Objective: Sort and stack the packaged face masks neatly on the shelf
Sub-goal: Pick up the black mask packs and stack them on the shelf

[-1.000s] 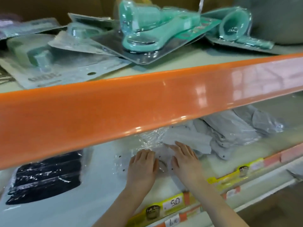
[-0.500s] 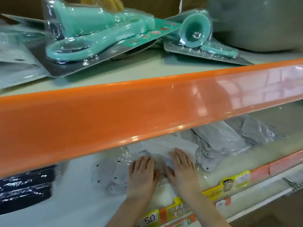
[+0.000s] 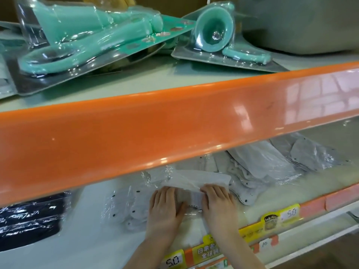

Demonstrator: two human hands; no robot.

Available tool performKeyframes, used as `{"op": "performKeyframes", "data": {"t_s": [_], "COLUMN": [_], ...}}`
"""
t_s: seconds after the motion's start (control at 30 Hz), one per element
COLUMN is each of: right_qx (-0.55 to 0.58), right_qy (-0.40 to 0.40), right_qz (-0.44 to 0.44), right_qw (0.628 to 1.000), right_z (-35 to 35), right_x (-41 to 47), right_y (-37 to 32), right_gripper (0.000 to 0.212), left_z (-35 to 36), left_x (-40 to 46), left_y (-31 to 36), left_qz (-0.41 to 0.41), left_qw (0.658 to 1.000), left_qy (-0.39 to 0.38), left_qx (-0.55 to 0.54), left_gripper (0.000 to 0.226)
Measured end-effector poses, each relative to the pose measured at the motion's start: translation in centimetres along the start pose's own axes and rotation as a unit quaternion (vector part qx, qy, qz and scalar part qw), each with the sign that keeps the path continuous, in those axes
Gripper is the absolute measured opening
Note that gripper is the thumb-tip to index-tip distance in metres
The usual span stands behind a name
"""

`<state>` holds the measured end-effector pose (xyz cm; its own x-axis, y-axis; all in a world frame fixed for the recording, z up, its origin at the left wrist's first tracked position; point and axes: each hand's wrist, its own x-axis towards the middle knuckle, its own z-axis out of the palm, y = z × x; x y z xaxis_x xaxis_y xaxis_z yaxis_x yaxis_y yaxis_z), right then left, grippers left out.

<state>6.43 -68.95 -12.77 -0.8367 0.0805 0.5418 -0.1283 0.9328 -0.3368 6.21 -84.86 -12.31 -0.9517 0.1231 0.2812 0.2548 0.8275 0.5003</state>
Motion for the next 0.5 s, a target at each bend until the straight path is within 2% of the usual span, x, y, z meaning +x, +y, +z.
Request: {"op": "performKeyframes", "data": {"t_s": [0.13,0.23,0.27,0.37,0.43,0.5], "right_qx": [0.031,0.071,0.097,0.153,0.152,0.144], "right_qy": [0.041,0.033,0.029,0.041,0.066,0.088], "right_qz": [-0.013,-0.039,-0.047,-0.058,-0.060,-0.055], "right_qw": [0.999,0.996,0.994,0.986,0.984,0.984], "right_z": [-0.8,-1.3,-1.5,-3.0,-4.1,-4.8], "right_x": [0.1,0.6,0.9,2.4,3.5,4.1], "right_y": [-0.2,-0.1,0.0,0.0,-0.1,-0.1], "right_gripper": [0.025,0.025,0.024,0.026,0.027,0.026], "left_z": [-1.8,-3.6,-4.2,-6.6,-7.4,-7.8], "left_x": [0.7,1.6,1.9,1.9,1.8,1.7], "left_y": [1.0,0.9,0.8,1.1,1.0,0.8], "left_qz": [-0.126,-0.120,-0.106,-0.107,-0.120,-0.136], "left_qw": [0.981,0.980,0.981,0.973,0.960,0.948], "left_qy": [0.036,0.083,0.088,0.052,0.047,0.082], "left_qx": [-0.140,-0.137,-0.139,-0.200,-0.249,-0.277], "left_gripper": [0.066,0.079,0.072,0.023,0.020,0.017]}}
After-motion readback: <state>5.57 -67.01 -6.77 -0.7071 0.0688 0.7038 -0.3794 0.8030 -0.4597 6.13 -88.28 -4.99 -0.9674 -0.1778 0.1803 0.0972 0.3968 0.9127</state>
